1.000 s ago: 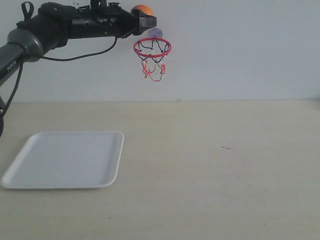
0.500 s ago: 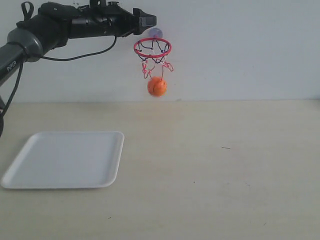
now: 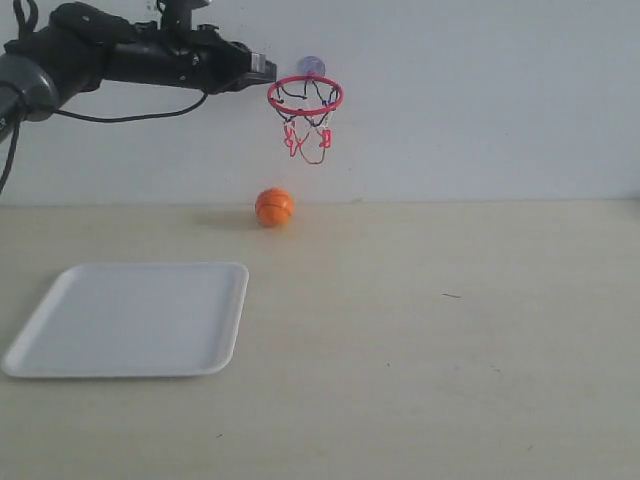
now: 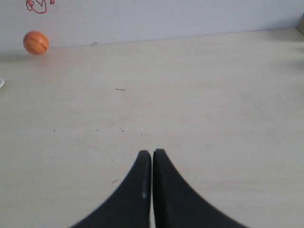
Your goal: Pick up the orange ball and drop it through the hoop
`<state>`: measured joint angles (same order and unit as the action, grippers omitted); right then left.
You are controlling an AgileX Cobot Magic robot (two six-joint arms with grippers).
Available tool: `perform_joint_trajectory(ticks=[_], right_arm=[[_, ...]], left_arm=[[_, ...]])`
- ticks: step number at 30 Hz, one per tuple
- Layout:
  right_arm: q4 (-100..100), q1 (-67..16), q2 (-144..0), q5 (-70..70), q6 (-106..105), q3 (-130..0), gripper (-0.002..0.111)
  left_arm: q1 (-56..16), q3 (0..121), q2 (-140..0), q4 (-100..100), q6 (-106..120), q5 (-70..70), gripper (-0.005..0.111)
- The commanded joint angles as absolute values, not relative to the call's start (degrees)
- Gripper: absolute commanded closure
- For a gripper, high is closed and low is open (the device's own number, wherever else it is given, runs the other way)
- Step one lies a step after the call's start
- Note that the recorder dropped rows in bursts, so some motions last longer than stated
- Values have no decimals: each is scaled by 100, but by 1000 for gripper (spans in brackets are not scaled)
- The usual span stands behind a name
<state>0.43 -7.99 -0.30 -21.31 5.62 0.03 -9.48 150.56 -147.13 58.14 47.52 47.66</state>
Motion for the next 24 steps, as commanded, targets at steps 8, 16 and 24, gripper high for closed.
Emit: perform_joint_trajectory(ticks=[8,16,24], right_arm=[[0,-801,0,-2096,552,0,108],[0,-801,0,-2096,552,0,108],[0,-801,0,-2096,552,0,108]], left_arm=[[-522,15096,-14483,5202,3443,6765,103],[-659,15001,-14018,4656,2385,6996,103],[-1170,12990,-12556,3435,2206,6996,103]])
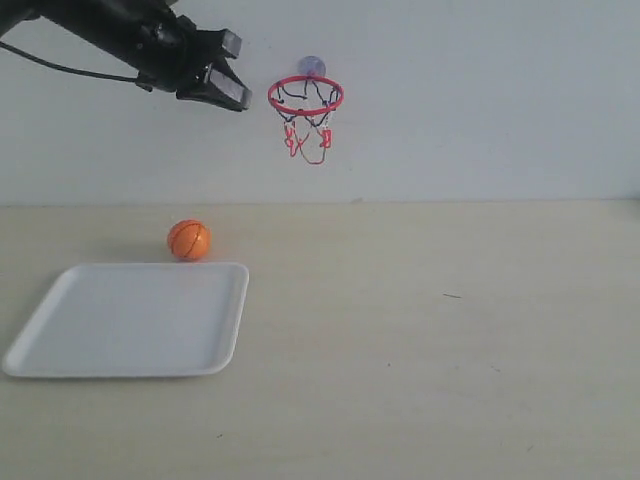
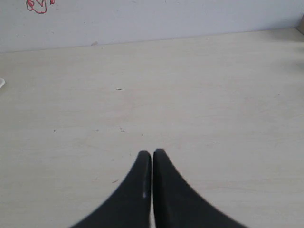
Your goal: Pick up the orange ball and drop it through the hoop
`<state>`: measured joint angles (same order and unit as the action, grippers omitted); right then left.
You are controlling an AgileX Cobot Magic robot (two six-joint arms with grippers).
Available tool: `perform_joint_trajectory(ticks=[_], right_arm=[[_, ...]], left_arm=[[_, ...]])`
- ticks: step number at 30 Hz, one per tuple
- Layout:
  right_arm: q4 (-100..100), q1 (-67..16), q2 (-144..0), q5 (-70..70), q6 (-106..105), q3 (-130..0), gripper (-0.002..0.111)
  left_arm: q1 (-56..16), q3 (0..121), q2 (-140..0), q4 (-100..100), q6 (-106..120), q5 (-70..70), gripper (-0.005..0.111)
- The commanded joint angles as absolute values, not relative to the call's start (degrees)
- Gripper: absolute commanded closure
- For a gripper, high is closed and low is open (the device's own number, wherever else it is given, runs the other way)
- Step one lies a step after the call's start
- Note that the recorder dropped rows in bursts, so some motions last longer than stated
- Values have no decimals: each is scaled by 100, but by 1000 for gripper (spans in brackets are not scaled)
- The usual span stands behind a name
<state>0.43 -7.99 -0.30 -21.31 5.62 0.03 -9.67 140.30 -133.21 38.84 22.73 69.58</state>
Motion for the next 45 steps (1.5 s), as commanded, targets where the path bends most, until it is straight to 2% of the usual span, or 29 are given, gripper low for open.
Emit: perform_joint_trajectory(ticks=[1,4,5,9,13,19,28,45], right_arm=[[0,-801,0,-2096,552,0,108],[0,-801,0,-2096,552,0,108],[0,-801,0,-2096,552,0,108],[0,-801,0,-2096,552,0,108],[0,-801,0,-2096,552,0,108],[0,-801,0,-2096,552,0,108],[0,-801,0,-2096,552,0,108],[0,-801,0,-2096,552,0,108]], left_arm=[[-1204,12634,-12339,3336,2206,6996,103],[-1449,10508,-11028,3302,2274,6723,103],[-1516,9955,-10666,3337,2274,6369,103],[-1996,6264,-8179,4181,2491,4307,103],[-2135,4109,-6072,4980,2614,3846,103],[-2135,3004,-4072,5675,2660,3302,103],[-2135,2767,-2068,6015,2660,3699,103],[-2135,2767,-448,6229,2660,3689,103]])
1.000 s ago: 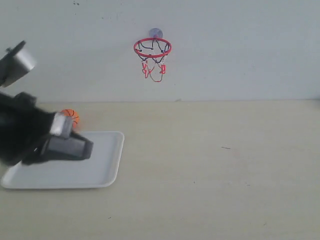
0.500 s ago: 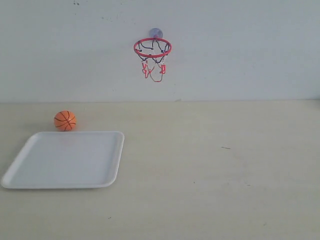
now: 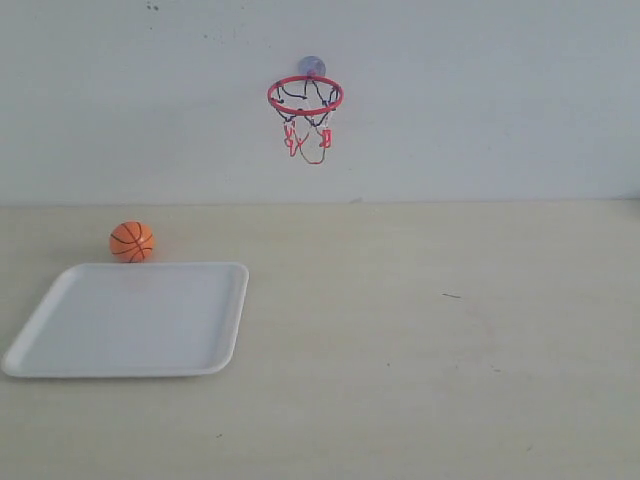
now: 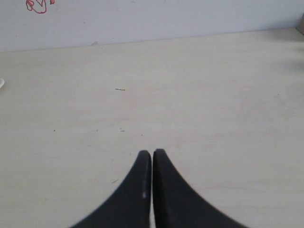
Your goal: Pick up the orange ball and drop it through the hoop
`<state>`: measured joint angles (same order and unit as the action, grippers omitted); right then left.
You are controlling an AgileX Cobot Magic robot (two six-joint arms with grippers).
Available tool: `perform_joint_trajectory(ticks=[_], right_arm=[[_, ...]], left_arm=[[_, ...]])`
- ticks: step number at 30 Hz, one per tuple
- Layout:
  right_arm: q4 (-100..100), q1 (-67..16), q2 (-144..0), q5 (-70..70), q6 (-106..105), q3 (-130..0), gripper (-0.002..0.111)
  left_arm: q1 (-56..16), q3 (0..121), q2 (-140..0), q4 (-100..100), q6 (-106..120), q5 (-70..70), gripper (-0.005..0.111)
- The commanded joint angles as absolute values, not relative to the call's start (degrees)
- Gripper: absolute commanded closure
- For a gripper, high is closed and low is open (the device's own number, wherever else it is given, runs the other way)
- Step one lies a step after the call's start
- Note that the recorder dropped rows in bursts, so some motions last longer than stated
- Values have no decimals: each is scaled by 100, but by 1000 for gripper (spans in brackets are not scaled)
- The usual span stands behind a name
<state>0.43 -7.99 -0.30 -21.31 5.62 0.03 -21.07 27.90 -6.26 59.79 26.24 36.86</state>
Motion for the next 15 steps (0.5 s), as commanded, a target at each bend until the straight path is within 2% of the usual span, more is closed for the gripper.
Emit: perform_joint_trajectory(ticks=[1,9,15], right_arm=[[0,-801,0,-2096,552,0,108],[0,-801,0,-2096,552,0,108],[0,-801,0,-2096,552,0,108]], left_arm=[[-2135,2767,-421,6321,2660,3662,103],[-2122,2726,-383,6439,2660,3086,103],[-2122,2699,-196,4929,2404,2696,103]])
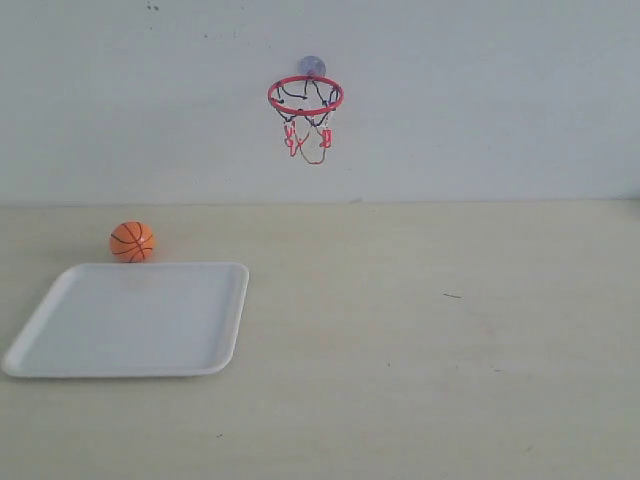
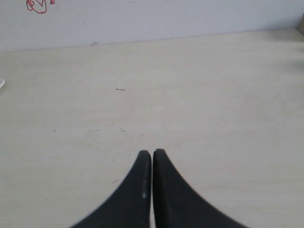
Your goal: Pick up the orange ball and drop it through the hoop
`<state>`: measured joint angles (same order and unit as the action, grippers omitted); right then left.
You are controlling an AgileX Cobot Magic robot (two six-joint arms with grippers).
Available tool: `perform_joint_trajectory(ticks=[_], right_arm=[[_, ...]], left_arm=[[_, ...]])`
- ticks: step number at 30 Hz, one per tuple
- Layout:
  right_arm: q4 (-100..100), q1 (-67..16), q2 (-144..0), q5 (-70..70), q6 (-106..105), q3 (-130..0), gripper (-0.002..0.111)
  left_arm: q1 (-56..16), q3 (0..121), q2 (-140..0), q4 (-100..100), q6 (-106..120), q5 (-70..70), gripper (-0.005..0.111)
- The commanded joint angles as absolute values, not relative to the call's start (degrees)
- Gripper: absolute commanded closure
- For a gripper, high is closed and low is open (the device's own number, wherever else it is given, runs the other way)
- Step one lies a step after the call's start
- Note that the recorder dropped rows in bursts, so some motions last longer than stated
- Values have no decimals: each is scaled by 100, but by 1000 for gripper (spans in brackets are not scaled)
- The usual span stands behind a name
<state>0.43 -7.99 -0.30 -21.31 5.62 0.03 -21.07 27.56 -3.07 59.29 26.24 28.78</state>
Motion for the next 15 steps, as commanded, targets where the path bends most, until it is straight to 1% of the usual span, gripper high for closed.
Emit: perform_joint_trajectory(ticks=[1,3,5,6,8,10,12,15], right_arm=[[0,-801,0,-2096,552,0,108],[0,-801,0,-2108,552,0,108],[0,-801,0,-2108,552,0,108],[0,-801,0,-2108,552,0,108],[0,-801,0,-2108,552,0,108],[0,-801,0,-2108,552,0,108],[0,-801,0,-2108,552,0,108],[0,-801,0,-2108,552,0,108]], left_arm=[[-2122,2672,-169,4532,2144,2696,103],[-2122,2592,-132,3735,1528,2674,103],[-2110,2372,-93,2507,476,2563,103],[-2097,2129,-83,1722,-144,2319,103],[-2023,1689,-83,838,-795,1827,103],[-1917,1243,-83,318,-1277,1288,103],[-1783,847,-83,250,-1401,924,103],[-1556,331,-83,250,-1579,814,103]])
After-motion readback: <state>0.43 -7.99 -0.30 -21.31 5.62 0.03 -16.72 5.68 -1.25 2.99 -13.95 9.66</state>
